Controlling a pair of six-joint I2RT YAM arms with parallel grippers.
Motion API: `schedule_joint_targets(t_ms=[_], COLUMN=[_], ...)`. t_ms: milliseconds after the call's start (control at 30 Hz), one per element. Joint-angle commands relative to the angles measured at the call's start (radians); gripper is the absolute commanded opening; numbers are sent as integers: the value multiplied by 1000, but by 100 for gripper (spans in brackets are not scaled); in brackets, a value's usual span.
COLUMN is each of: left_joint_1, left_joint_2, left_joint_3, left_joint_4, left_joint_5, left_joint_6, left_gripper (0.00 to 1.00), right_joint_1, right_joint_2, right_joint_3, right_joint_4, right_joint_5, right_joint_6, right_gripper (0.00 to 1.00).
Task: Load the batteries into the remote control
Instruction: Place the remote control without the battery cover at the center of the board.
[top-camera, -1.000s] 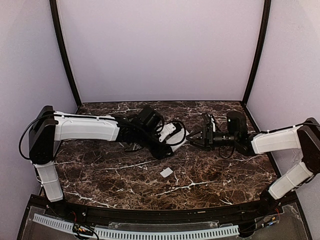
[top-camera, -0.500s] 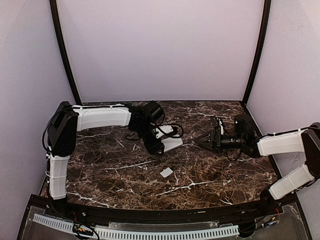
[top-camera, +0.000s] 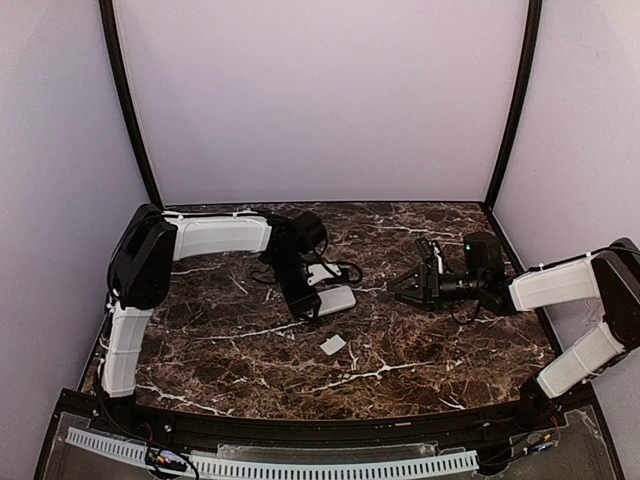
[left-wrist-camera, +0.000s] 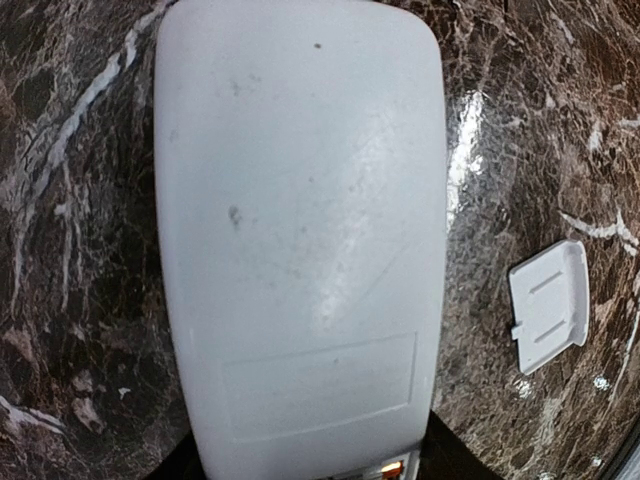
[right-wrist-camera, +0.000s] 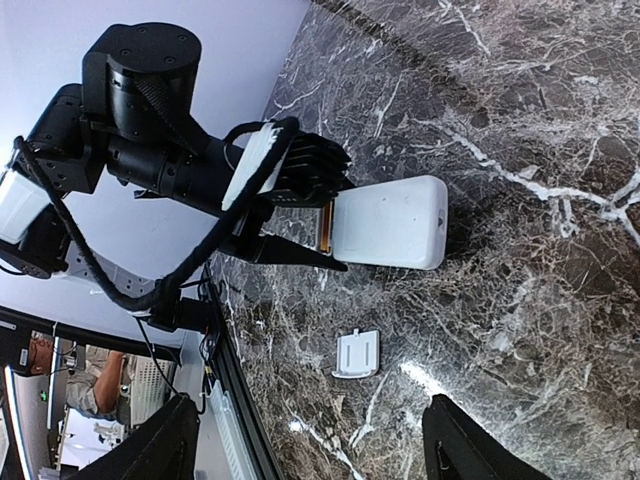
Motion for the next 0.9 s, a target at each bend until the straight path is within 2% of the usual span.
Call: schedule_joint_targets(t_ms=[0,233,367,733,867], left_joint_1=[13,17,16,16,15], left_joint_2=[24,62,82,76,-5], left_joint_3=[33,67,92,114,85], left_joint_4=[-67,-102,-129,-151,-83], left_joint_5=[2,-9,-33,-86,-92], left_joint_6=[30,50,54,34,-6], left_gripper=[48,52,61,72,84], right_joint_1=[-6,-6,-8,-11,-18], right_joint_2=[10,13,5,-17,-41], right_joint_3=[14,18,16,18,23], right_joint_4=[46,44,37,23,-17], right_joint_5=[-20,-28,-26,-26,-14], right_joint_6=[-12,-19,-23,-33,-66], right_gripper=[77,77,77,77,77])
